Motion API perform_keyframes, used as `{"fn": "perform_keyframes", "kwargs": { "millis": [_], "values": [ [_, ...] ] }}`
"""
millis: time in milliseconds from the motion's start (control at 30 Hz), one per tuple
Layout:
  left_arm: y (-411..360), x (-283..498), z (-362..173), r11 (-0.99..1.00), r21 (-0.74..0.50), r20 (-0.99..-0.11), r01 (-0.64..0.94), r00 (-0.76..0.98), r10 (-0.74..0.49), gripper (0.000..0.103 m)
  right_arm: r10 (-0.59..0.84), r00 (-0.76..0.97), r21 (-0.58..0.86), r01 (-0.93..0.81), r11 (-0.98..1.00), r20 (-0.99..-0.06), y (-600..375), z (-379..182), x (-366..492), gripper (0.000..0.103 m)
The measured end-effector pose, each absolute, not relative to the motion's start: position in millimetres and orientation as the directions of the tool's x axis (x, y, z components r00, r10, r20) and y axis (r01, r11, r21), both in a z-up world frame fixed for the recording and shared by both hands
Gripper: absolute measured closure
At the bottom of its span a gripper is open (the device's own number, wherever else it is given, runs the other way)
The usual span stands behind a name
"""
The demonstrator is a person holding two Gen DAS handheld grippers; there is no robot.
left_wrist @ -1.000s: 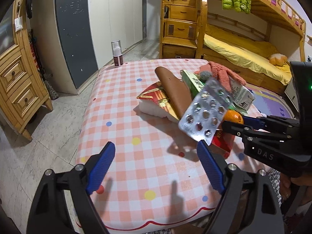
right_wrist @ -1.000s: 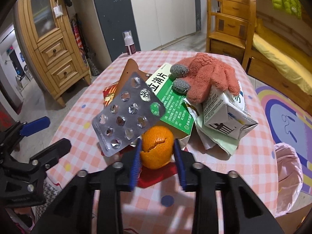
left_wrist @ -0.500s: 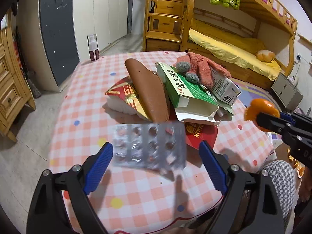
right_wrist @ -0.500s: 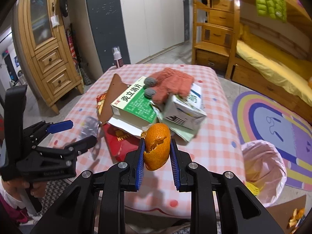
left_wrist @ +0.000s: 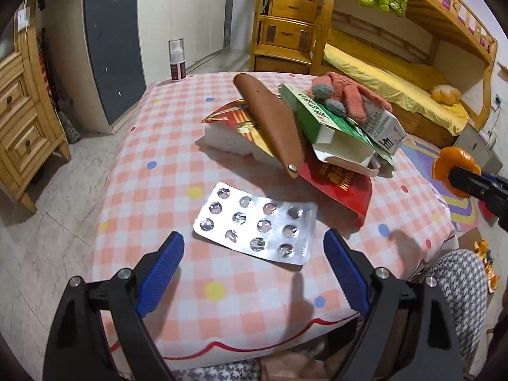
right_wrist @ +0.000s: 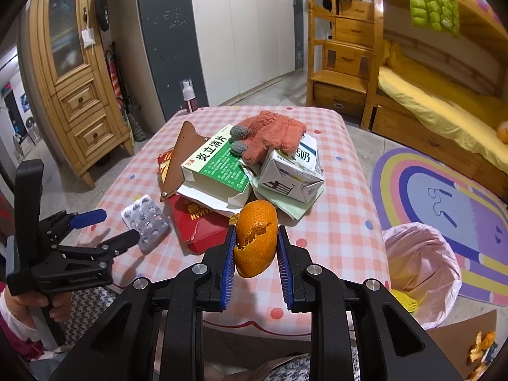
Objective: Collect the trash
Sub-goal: 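Grasp the silver pill blister pack with the left gripper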
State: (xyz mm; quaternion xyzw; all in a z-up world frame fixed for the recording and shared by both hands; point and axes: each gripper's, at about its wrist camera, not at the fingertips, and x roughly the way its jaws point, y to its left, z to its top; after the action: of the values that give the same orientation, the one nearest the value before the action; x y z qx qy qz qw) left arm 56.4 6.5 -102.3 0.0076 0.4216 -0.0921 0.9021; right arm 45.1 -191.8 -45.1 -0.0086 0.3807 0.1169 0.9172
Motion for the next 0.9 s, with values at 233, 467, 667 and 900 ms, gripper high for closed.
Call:
{"fn": "perform_keyframes", "kwargs": {
  "millis": [233,467,667,900],
  "values": [
    [11,69,-113,0.992,-0.047,-0.786,0.114,0.608,-0.108,0.016,0.203,0.680,0.074,-0.214,0.974,-0.704,-194,-47,40,0.078],
    [7,68,-124,0.987,0.056,-0.802,0.151,0.596,-0.046,0.016,0.209,0.676,0.082,-0.216,0.973,-0.707,-195,-48,39,0.078],
    [35,68,-120,0.990,0.086,-0.806,0.109,0.592,0.005,0.016,0.212,0.676,0.082,-0.219,0.972,-0.705,-195,-47,38,0.078],
    [63,64,-109,0.997,-0.023,-0.798,0.068,0.599,-0.059,0.016,0.219,0.676,0.083,-0.229,0.970,-0.703,-191,-45,36,0.078]
  ]
}}
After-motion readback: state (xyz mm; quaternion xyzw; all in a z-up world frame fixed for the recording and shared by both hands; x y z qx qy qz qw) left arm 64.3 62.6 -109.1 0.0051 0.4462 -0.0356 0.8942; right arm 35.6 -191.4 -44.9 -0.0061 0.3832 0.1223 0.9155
